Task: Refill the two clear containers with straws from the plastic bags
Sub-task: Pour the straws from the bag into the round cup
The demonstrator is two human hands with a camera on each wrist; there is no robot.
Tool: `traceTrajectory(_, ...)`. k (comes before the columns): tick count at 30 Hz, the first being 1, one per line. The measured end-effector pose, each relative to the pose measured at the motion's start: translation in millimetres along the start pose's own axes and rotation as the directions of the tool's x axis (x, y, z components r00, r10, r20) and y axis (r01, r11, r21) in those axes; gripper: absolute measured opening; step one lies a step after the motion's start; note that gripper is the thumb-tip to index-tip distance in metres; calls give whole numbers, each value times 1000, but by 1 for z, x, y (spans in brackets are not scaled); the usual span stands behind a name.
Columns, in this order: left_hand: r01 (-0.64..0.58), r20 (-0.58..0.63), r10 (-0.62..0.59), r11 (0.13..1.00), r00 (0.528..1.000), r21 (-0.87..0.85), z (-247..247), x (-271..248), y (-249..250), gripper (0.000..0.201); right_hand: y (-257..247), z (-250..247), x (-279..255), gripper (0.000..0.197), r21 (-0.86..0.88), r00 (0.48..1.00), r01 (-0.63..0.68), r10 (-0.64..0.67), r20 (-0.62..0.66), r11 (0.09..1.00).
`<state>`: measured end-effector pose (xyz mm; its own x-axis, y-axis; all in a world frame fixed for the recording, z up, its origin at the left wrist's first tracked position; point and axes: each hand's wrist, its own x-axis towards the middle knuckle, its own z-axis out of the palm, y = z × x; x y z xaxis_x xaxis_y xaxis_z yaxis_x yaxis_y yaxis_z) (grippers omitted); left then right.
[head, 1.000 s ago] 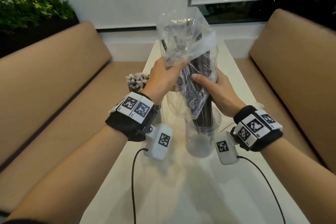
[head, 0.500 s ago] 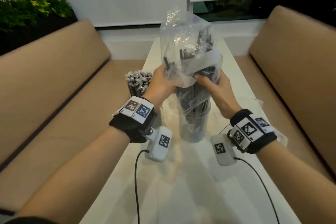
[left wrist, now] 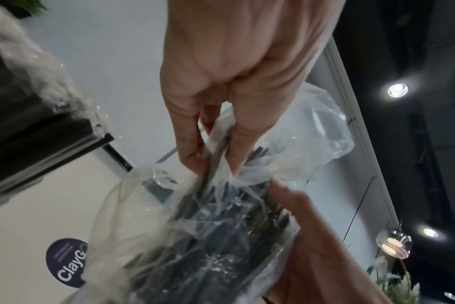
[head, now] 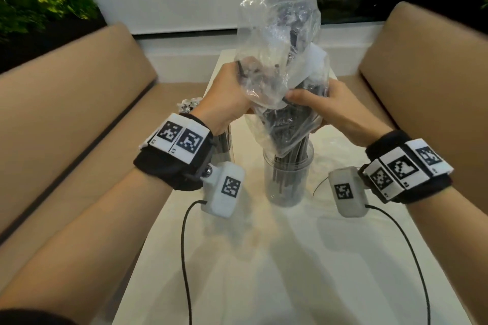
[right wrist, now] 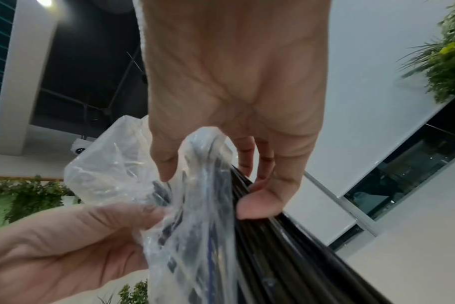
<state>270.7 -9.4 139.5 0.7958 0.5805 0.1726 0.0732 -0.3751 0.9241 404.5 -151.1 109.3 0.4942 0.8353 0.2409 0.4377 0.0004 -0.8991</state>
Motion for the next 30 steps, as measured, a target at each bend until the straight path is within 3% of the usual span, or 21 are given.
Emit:
traceTrajectory(3, -49, -57, 56, 991, 997, 121, -4, 4, -3, 13, -2, -6, 1, 27, -15, 998, -9, 8, -64, 1000)
traceTrajectory(7, -56, -59, 73, 965, 996, 255, -13, 5, -4, 19, -4, -16, 0, 13, -54, 991, -38, 30, -134, 998)
traceTrajectory(13, -44, -40, 48, 995, 998, 86, -11, 3, 1, 21, -9, -12, 2, 30, -26, 990, -47, 43, -132, 999)
traceTrajectory(16, -54, -64, 58, 996, 996, 66, -10, 5, 2, 14, -9, -7, 3, 48, 49, 991, -68, 73, -112, 997)
traceTrajectory(22, 13, -32, -13, 1000, 999, 5, -6, 6, -2, 10, -4, 6, 1, 62, 122, 986, -104, 119, -121, 987)
traceTrajectory(23, 23, -16, -22, 999, 1000, 23, -5, 5, -4, 15, 0, 6, 1, 60, 96, 984, -112, 124, -125, 989)
traceTrajectory(26, -3, -26, 6, 996, 1000, 90, -6, 1, -7, 23, 4, 1, -1, 29, 15, 979, -144, 144, -142, 990)
traceTrajectory(28, -19, -59, 24, 997, 998, 80, -11, 2, -7, 28, 4, -5, -1, 27, -33, 978, -141, 134, -160, 990)
traceTrajectory(30, -20, -74, 25, 997, 997, 74, -14, 1, -2, 16, 4, -12, 1, 34, -89, 978, -116, 98, -182, 989)
